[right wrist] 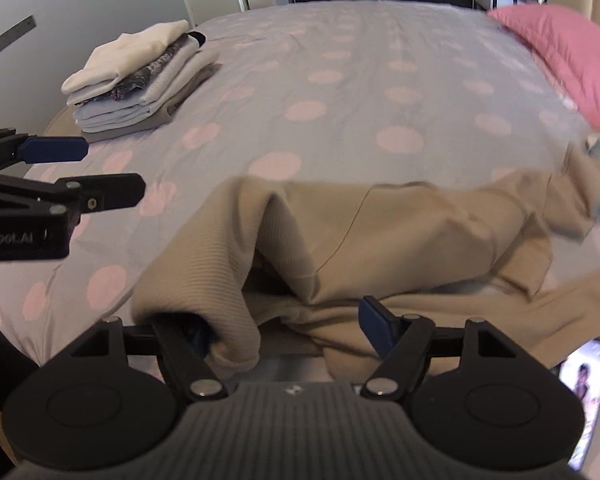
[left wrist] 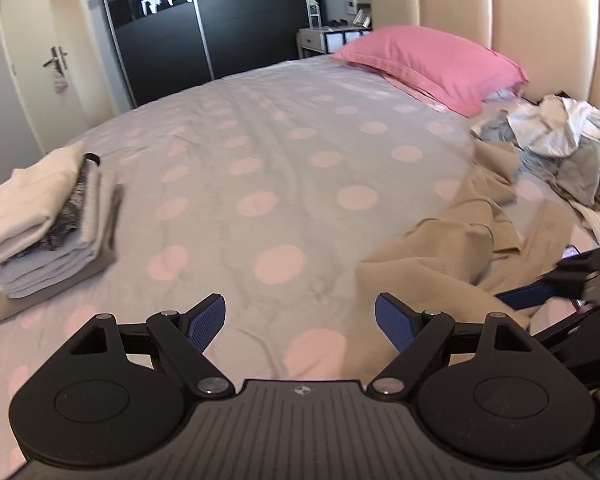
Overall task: Fold clothes
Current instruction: 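Lay the beige sweater on the bed while the left gripper grasps its hem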
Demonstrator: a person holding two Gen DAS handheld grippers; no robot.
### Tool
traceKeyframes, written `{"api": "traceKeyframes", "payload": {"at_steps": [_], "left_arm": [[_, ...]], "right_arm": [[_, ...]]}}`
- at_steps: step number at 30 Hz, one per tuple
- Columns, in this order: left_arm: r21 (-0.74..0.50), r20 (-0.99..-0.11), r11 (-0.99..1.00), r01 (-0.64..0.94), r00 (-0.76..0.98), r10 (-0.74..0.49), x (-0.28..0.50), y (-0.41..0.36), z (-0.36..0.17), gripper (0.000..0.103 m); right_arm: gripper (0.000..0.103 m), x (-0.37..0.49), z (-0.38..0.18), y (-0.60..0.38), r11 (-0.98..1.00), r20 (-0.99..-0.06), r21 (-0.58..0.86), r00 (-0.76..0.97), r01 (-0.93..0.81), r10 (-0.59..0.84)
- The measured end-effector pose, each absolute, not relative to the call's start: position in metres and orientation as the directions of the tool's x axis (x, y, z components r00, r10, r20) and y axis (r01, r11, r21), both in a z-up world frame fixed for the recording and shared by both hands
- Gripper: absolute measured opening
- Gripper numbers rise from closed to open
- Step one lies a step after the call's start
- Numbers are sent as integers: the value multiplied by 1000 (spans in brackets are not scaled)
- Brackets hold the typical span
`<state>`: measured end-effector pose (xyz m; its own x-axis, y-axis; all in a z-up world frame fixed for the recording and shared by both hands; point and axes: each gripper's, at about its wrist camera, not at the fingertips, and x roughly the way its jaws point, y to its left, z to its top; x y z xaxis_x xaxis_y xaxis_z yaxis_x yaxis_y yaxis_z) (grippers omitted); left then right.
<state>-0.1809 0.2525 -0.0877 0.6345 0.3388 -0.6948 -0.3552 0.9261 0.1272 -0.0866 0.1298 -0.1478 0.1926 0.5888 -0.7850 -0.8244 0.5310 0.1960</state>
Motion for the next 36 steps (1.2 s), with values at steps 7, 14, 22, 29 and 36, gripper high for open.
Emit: {"api": "traceKeyframes", "payload": {"at_steps": [7,14,22,29,36], "left_arm": [[56,-707,940,-335,652,275,-170,250,-94,82],[106,-760,960,-259,602,246,-153,237,-122,81],[206,-792,936,-286,512,331,-154,244,-148,79],[314,-786,896,-315,443,432,-159,254,-163,79],[277,-779,913,-300,486,396,-163,252,-150,79]], "right_arm": [[73,-94,-175,148,475,-792,169,168,-863,587],[73,-92,-186,145,491,-815,185,146,-851,561],[74,-102,-192,146,469,-849,73,192,-880,492],[74,-93,-197,140,504,-864,-17,266,-864,427],[74,-77,-197,130,524,-855,-52,308,-850,416]]}}
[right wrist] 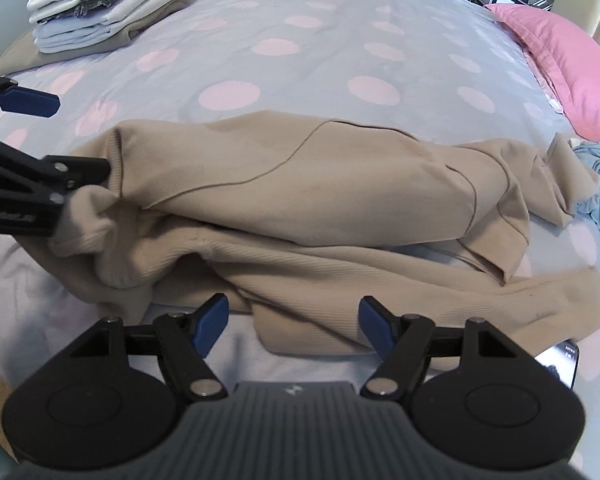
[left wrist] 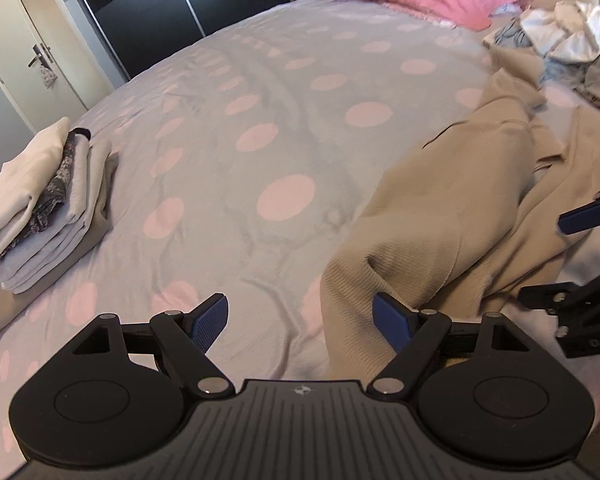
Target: Fold clothes
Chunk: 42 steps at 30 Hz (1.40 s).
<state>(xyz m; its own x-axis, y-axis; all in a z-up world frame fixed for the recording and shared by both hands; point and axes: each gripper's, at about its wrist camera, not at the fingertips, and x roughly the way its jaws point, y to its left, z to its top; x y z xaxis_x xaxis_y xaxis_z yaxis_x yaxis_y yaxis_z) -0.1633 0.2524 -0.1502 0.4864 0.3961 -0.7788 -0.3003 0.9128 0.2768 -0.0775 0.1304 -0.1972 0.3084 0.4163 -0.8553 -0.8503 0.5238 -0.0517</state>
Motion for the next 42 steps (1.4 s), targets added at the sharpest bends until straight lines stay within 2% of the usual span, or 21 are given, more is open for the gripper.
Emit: {"api": "traceKeyframes", "payload": {"at_steps": [6,11,12,13,14,16,18,19,23,31,37,42], "left_arm": [[244,-799,920,-308,474,370,-154,259,-158,78],[198,-828,925,-324,450,335,-154,269,-172,61],[180,-837,926,-332,443,321,-154,272,-176,55],[158,-847,928,-339,437,303,-154,275,-179,46],[134,-857,929,-345,431,283,-154,278,-182,42],[85,-871,931,-354,427,242,-155,283,-187,23],[73,-873,927,-368,425,238,-157,284,-188,20],[72,-871,925,-373,429,241,-157,284,-187,14],[51,-857,914,-403,452,247,-163,286,-177,10],[72,-813,882,-465,485,322,-185,298,-142,9],[173,-776,855,-489,467,424,-210,308,-110,9],[175,-828,846,-504,389,403,-222,323,-127,12]], "right_arm": [[74,-68,-206,143,477,-874,-112,315,-872,370],[72,-60,-214,152,460,-881,-113,303,-881,364],[71,-59,-217,153,458,-882,-104,294,-883,367],[65,-59,-219,153,456,-884,-93,284,-885,371],[56,-59,-222,153,455,-886,-81,273,-887,375],[46,-60,-223,153,452,-887,-60,256,-890,385],[34,-64,-220,152,447,-884,-57,253,-893,393],[27,-66,-219,152,445,-881,-62,259,-893,396],[13,-73,-208,150,448,-860,-78,287,-890,421],[10,-97,-164,143,415,-802,-22,264,-910,536],[9,-133,-122,137,300,-758,66,148,-952,635],[10,-161,-124,147,199,-776,113,39,-974,630]]}}
